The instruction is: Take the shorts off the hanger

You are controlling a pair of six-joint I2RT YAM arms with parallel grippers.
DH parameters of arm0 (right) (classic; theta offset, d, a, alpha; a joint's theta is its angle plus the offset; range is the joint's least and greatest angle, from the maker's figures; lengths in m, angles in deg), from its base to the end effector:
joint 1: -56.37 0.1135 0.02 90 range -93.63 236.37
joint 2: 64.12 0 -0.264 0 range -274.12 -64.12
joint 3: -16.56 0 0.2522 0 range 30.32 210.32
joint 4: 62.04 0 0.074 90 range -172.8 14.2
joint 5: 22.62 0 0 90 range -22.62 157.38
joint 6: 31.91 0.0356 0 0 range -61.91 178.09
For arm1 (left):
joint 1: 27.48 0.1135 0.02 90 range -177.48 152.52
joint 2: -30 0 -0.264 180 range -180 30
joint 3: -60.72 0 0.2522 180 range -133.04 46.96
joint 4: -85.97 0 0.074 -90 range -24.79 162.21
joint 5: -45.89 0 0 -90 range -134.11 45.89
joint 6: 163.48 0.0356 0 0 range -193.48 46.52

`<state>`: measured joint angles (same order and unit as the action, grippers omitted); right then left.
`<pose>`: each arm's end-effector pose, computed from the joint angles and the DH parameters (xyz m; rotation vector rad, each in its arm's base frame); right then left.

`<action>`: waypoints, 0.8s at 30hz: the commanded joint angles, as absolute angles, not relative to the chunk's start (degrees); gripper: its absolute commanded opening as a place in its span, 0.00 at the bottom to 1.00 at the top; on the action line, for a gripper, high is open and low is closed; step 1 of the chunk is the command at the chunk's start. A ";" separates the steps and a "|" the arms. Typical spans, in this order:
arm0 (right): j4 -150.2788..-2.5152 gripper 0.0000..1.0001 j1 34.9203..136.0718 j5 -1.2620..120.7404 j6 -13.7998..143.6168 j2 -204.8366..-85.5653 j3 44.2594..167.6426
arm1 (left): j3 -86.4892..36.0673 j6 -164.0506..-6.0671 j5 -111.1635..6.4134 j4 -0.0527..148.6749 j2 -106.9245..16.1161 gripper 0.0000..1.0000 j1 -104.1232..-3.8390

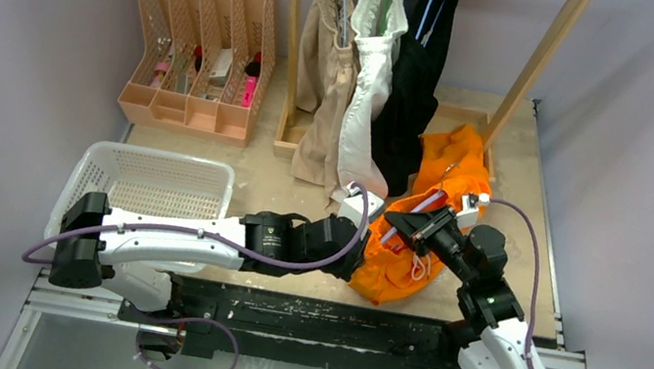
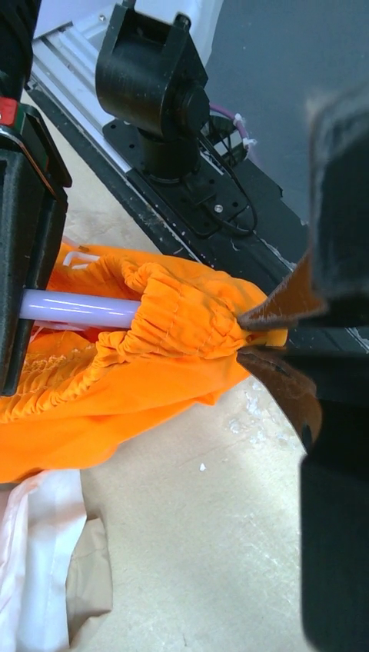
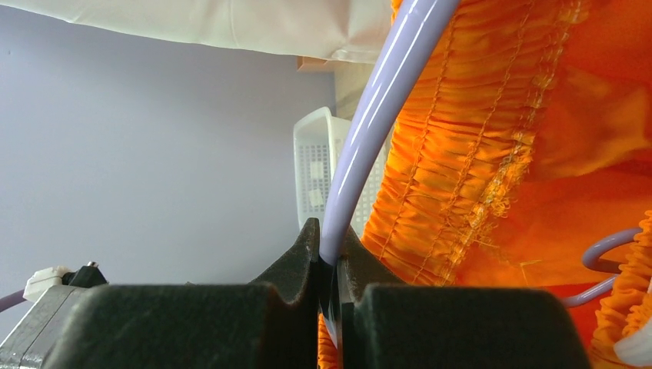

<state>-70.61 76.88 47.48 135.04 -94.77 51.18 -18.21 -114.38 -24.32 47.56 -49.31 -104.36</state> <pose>0.1377 0.0645 0.2569 0.6206 1.7999 1.5210 0.0814 -0.2963 0.3039 0.5271 2.2452 -0.7358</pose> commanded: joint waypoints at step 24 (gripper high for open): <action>-79.46 0.00 76.76 63.51 133.60 -92.01 64.71 | 0.08 -123.61 -26.45 53.45 -35.60 0.00 -103.51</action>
<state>-84.73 77.36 59.11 134.28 -92.57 62.33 -2.62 -121.58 -25.90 56.72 -36.59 -103.62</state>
